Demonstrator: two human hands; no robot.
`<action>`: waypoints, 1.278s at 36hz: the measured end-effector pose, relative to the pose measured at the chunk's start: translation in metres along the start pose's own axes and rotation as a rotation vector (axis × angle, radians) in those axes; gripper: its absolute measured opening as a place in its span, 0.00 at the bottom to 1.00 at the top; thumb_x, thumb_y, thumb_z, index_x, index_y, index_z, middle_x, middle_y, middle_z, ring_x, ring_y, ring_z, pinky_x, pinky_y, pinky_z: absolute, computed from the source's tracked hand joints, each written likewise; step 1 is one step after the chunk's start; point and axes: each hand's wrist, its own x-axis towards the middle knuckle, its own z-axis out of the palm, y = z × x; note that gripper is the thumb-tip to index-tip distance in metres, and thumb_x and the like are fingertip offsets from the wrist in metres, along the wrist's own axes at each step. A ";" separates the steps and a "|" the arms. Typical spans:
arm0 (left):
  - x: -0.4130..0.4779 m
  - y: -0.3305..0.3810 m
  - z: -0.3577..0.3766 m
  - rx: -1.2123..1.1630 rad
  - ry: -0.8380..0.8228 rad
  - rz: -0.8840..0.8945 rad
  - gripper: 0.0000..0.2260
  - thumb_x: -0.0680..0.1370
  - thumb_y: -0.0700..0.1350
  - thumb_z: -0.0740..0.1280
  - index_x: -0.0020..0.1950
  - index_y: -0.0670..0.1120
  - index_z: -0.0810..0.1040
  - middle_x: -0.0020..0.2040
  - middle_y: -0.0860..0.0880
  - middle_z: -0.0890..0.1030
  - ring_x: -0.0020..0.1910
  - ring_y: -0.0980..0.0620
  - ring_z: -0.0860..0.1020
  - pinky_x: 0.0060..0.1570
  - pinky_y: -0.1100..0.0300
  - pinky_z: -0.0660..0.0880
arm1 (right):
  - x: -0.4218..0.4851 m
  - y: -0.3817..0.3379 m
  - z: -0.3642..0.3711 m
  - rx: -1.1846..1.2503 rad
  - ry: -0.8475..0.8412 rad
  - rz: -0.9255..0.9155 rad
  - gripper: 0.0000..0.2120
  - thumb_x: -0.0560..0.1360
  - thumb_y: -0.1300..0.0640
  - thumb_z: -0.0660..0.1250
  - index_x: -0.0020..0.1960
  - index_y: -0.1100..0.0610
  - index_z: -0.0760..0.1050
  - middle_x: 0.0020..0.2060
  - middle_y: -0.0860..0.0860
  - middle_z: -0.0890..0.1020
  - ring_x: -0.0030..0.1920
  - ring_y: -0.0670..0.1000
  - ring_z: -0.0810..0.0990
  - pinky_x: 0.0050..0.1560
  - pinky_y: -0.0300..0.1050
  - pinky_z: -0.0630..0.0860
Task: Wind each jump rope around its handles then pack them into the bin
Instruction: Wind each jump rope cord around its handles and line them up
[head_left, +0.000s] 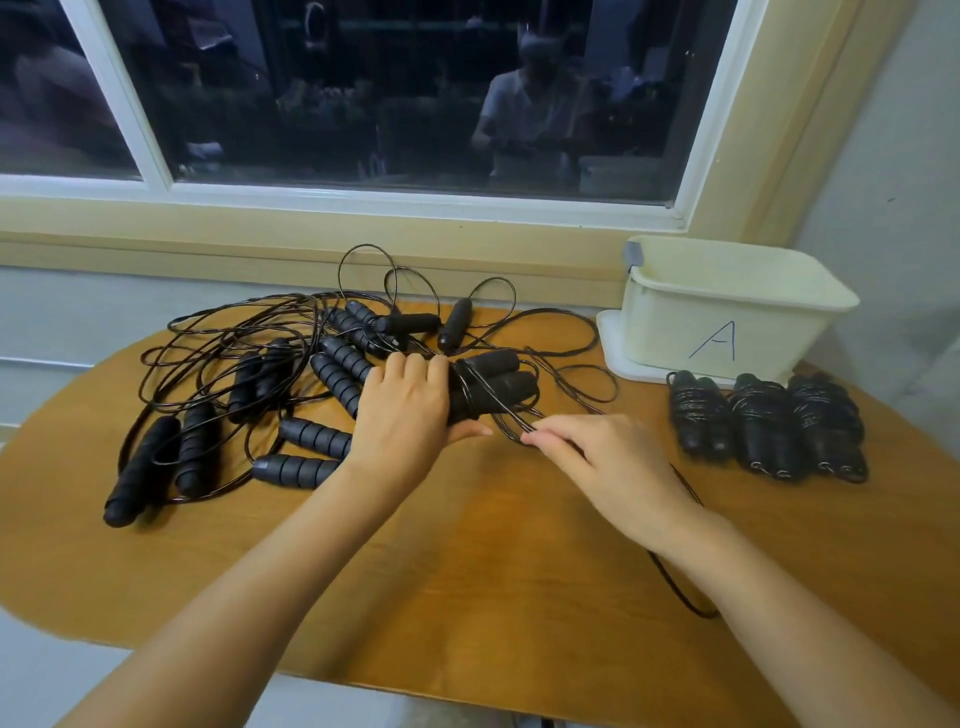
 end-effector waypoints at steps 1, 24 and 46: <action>0.001 -0.001 -0.001 -0.028 -0.009 -0.012 0.41 0.68 0.76 0.51 0.49 0.39 0.80 0.38 0.42 0.79 0.38 0.41 0.78 0.35 0.52 0.75 | -0.003 0.002 0.001 -0.012 0.005 -0.008 0.14 0.81 0.46 0.60 0.55 0.47 0.83 0.43 0.44 0.85 0.43 0.45 0.81 0.42 0.51 0.78; 0.002 0.014 -0.019 -0.481 -0.034 -0.137 0.35 0.67 0.74 0.60 0.60 0.47 0.76 0.48 0.52 0.79 0.51 0.50 0.73 0.43 0.58 0.68 | -0.013 0.018 0.058 -0.589 0.354 -0.379 0.11 0.81 0.59 0.61 0.56 0.60 0.81 0.38 0.50 0.80 0.36 0.49 0.79 0.32 0.41 0.75; 0.008 -0.034 -0.021 -0.578 0.110 -0.179 0.35 0.67 0.69 0.62 0.64 0.44 0.76 0.49 0.57 0.71 0.50 0.57 0.68 0.45 0.61 0.65 | 0.005 0.075 -0.005 0.443 -0.218 0.271 0.17 0.75 0.44 0.60 0.36 0.54 0.78 0.28 0.44 0.76 0.38 0.42 0.77 0.65 0.48 0.68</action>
